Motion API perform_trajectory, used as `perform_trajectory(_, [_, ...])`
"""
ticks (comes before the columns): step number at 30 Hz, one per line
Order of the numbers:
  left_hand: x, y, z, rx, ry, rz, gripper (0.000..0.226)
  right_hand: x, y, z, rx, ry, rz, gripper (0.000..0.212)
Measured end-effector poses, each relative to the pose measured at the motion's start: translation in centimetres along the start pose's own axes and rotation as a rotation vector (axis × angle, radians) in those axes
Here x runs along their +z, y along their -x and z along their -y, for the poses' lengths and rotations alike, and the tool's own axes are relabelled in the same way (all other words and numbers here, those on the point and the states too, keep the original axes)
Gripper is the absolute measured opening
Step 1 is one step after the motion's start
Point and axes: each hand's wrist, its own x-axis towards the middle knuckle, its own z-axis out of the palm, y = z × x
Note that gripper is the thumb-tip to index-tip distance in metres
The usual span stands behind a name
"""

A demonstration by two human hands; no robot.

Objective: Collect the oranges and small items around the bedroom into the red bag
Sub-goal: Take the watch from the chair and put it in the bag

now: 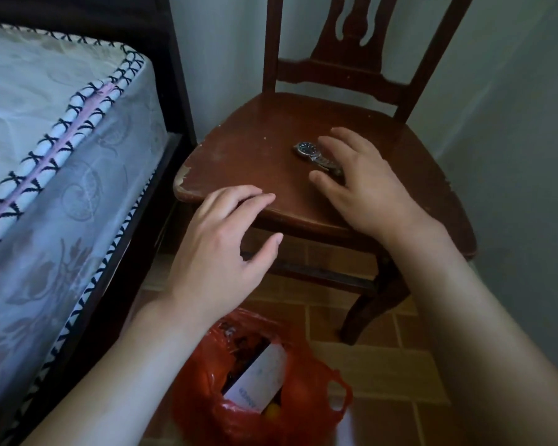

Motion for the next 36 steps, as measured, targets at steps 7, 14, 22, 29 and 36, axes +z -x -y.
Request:
perform_trajectory(7, [0.0,1.2,0.7,0.016,0.028,-0.019,0.038,2.0,-1.0,-1.0,0.045,-0.023,0.043,0.042])
perform_trajectory(14, [0.3,2.1,0.9,0.063,0.066,-0.043,0.034,1.5,1.6,-0.4,-0.062,-0.142,-0.058,0.037])
perform_trajectory(22, [0.9,2.0,0.1,0.078,0.016,-0.041,0.051,3.4,6.8,0.6,-0.256,-0.184,-0.211,0.034])
perform_trajectory(29, [0.8,2.2,-0.1,0.149,-0.020,-0.062,0.054,5.6,10.9,1.2,-0.429,-0.249,-0.468,0.018])
perform_trajectory(36, [2.7,4.6,1.2,0.145,0.150,0.188,0.036,8.9,14.7,-0.2,-0.474,-0.376,-0.428,0.023])
